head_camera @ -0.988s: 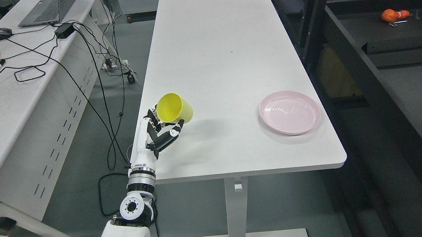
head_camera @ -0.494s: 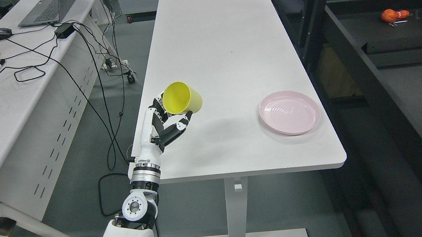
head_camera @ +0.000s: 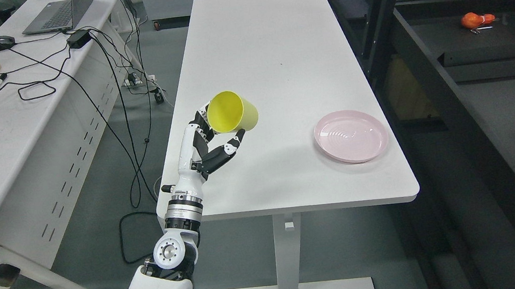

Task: Place yellow IKEA cup on middle right shelf
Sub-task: 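Hold the cup in the left hand while turning toward the black shelves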

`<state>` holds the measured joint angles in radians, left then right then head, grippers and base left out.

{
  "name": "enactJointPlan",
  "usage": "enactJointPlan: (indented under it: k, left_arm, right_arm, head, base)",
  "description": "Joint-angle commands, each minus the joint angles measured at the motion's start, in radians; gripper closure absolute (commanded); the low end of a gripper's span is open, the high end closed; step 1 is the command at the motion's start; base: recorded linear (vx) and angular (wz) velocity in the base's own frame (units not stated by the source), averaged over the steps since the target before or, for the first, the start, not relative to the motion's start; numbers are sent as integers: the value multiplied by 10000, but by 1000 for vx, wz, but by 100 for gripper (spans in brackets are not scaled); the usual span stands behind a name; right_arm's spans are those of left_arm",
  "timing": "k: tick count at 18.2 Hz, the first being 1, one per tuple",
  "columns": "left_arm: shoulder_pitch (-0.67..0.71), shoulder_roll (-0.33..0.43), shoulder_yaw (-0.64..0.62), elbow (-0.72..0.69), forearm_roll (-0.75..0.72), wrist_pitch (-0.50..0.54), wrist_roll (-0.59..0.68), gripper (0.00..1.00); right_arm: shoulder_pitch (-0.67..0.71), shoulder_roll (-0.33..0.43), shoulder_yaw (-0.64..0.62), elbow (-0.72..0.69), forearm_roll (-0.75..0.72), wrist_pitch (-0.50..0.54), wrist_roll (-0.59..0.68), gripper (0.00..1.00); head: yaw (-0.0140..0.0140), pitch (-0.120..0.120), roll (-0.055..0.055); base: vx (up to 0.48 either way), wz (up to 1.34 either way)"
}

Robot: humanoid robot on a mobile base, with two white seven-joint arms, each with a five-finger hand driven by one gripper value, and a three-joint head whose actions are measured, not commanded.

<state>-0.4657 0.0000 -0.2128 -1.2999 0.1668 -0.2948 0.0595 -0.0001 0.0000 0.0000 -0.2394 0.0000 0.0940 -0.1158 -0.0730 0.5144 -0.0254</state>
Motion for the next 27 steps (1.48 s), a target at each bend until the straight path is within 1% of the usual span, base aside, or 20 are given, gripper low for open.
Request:
enactJointPlan:
  k: [1, 9, 14, 17, 22, 27]
  left_arm:
    - [70, 174, -311, -516, 4, -13, 3, 100]
    - [-22, 174, -373, -806, 20, 2, 80, 100]
    - [239, 174, -388, -1098, 20, -13, 95, 100]
    - [285, 174, -892, -1497, 35, -104, 247, 99]
    - [300, 174, -1859, -1574, 112, -181, 432, 100]
    - [254, 174, -2014, -1574, 112, -396, 432, 100]
  right_arm:
    - [139, -175, 169, 1, -245, -4, -8, 1]
    - [139, -175, 169, 1, -245, -4, -8, 1]
    - [139, -175, 169, 1, -245, -4, -8, 1]
    - [139, -175, 169, 1, -245, -4, -8, 1]
    - [139, -175, 169, 1, -245, -4, -8, 1]
    - [124, -175, 169, 1, -245, -4, -8, 1]
  head:
    - [0, 0, 0]
    - [0, 0, 0]
    - [0, 0, 0]
    - [0, 0, 0]
    - [0, 0, 0]
    - [0, 0, 0]
  base:
    - [-84, -47]
    - [-152, -123]
    - [-187, -84]
    - [-180, 232]
    - [-182, 311]
    - [-193, 118]
